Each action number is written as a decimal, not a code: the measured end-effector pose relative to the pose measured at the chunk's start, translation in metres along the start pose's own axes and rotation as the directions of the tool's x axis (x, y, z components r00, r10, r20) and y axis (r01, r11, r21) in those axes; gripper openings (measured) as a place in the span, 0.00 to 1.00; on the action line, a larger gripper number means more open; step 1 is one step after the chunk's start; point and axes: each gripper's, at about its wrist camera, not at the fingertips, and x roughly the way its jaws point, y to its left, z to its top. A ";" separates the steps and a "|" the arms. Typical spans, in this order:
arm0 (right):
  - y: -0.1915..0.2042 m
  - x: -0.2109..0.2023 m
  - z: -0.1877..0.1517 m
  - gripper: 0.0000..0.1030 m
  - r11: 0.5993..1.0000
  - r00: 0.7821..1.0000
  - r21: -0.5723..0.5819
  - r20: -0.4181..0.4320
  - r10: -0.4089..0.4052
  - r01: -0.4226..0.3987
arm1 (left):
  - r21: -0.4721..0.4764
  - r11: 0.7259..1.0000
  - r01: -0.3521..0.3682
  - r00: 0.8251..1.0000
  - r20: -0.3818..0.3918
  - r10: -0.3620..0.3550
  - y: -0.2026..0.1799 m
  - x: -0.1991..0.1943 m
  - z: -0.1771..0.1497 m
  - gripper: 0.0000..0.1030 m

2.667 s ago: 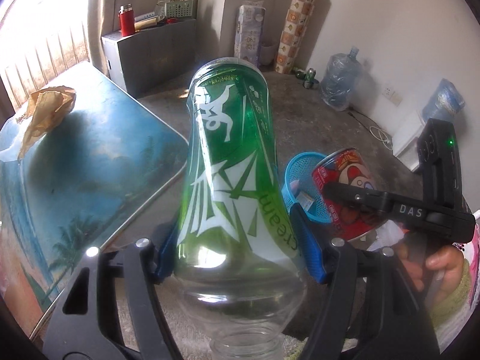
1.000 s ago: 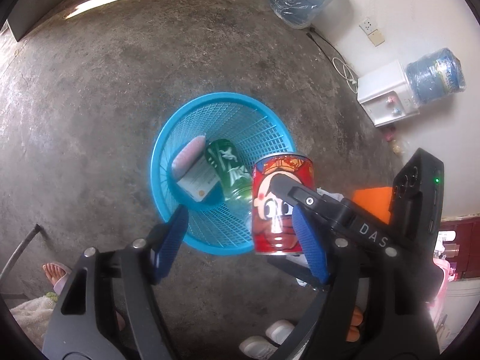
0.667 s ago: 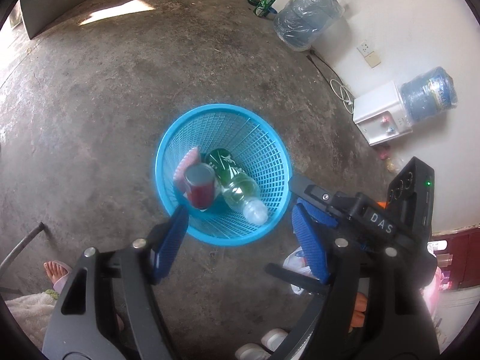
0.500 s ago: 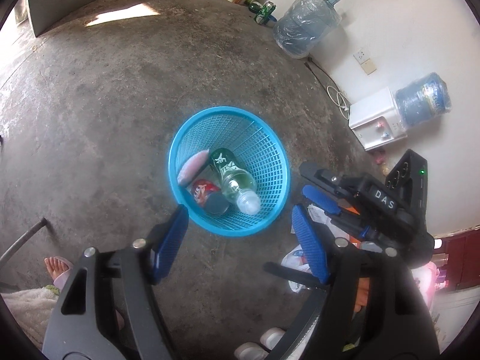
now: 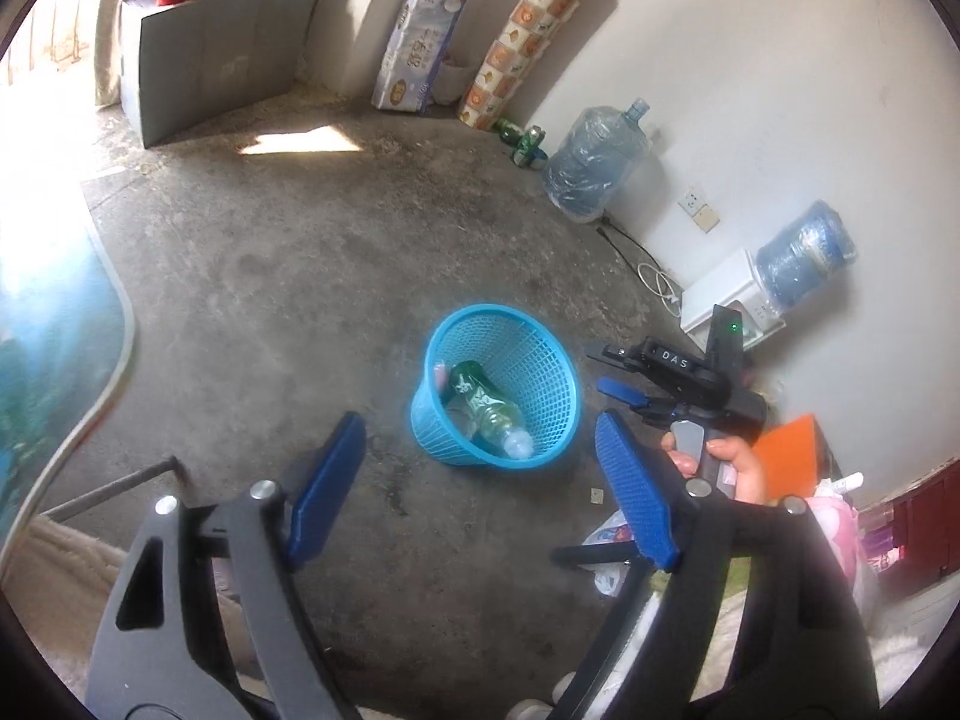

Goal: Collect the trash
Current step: 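Move both empty grippers back toward the table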

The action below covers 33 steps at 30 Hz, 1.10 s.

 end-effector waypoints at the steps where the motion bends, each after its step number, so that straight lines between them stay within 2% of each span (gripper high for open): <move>1: 0.005 -0.001 -0.002 0.69 1.000 1.000 -0.027 -0.001 0.003 -0.003 | -0.003 1.000 -0.014 1.000 0.017 0.014 0.007 -0.015 -0.004 0.74; 3: 0.017 -0.004 -0.008 0.69 0.995 1.000 -0.097 0.018 -0.006 0.008 | -0.010 0.999 -0.054 0.997 0.053 0.054 0.022 -0.046 -0.015 0.76; 7: 0.040 0.001 -0.023 0.69 0.956 0.989 -0.258 0.098 -0.114 0.136 | -0.021 0.991 -0.133 0.980 0.145 0.135 0.048 -0.101 -0.036 0.80; 9: 0.048 0.009 -0.030 0.69 0.944 0.982 -0.278 0.103 -0.156 0.179 | -0.041 0.982 -0.184 0.960 0.205 0.189 0.063 -0.125 -0.046 0.81; 12: 0.062 0.016 -0.043 0.69 0.944 0.985 -0.282 0.081 -0.154 0.171 | -0.095 0.964 -0.248 0.924 0.275 0.265 0.084 -0.159 -0.062 0.82; 15: 0.102 0.014 -0.061 0.69 0.917 0.986 -0.363 0.084 -0.146 0.167 | -0.178 0.944 -0.277 0.893 0.317 0.321 0.108 -0.189 -0.076 0.84; 19: 0.167 -0.001 -0.091 0.71 0.878 0.994 -0.470 0.090 -0.056 0.092 | -0.263 0.914 -0.310 0.851 0.351 0.390 0.139 -0.215 -0.088 0.85; 20: 0.185 -0.004 -0.099 0.75 0.868 0.996 -0.492 0.090 -0.030 0.071 | -0.281 0.907 -0.313 0.845 0.353 0.401 0.147 -0.220 -0.091 0.85; 24: 0.256 -0.010 -0.137 0.77 0.803 0.997 -0.596 0.066 0.049 0.000 | -0.344 0.889 -0.304 0.836 0.351 0.422 0.172 -0.234 -0.100 0.85; 27: 0.303 -0.004 -0.162 0.78 0.754 0.996 -0.654 0.011 0.090 -0.061 | -0.376 0.874 -0.307 0.818 0.365 0.444 0.188 -0.249 -0.110 0.85; 33: 0.380 0.019 -0.210 0.78 0.679 0.989 -0.720 -0.095 0.114 -0.147 | -0.400 0.834 -0.381 0.769 0.364 0.526 0.211 -0.273 -0.130 0.86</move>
